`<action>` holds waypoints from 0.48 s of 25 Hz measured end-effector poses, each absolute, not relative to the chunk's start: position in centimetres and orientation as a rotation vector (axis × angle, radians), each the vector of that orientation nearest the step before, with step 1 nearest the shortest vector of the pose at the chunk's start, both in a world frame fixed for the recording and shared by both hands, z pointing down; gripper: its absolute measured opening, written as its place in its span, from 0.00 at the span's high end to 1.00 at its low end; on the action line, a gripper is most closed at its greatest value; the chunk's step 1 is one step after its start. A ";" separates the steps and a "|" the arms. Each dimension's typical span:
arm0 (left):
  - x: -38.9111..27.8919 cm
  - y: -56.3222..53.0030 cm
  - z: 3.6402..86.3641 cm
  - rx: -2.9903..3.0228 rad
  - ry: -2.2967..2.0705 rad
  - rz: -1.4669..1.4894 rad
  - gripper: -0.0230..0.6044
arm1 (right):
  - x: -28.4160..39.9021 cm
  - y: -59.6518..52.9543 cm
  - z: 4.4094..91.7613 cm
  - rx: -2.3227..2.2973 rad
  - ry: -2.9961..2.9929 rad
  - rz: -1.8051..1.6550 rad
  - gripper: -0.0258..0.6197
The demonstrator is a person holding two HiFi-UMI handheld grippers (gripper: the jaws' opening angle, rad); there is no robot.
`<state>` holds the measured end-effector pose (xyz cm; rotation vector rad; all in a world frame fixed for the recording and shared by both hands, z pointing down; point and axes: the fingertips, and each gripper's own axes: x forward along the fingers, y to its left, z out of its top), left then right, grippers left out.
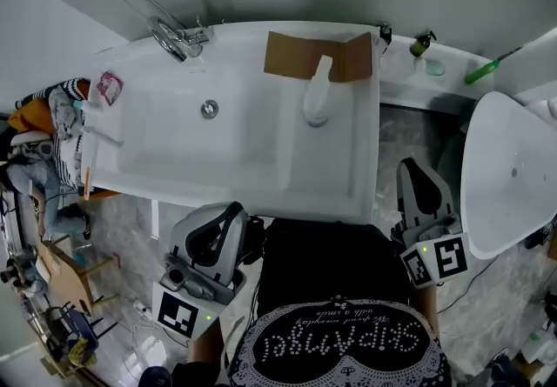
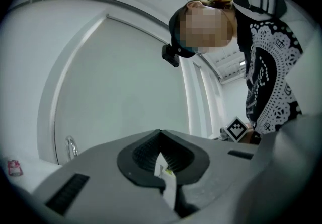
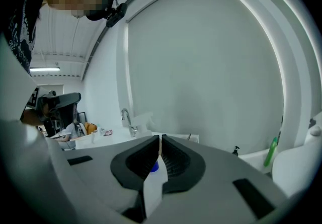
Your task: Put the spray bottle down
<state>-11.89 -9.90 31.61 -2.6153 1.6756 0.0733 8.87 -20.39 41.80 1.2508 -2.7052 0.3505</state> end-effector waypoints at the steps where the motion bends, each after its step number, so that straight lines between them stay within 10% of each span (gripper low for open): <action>1: -11.6 -9.7 31.7 -2.633 1.659 0.062 0.96 | 8.9 -20.4 41.8 1.250 -2.705 0.349 0.92; 12: -10.6 -9.2 31.2 -2.670 1.656 0.125 0.96 | 9.5 -20.0 42.0 1.279 -2.704 0.359 0.92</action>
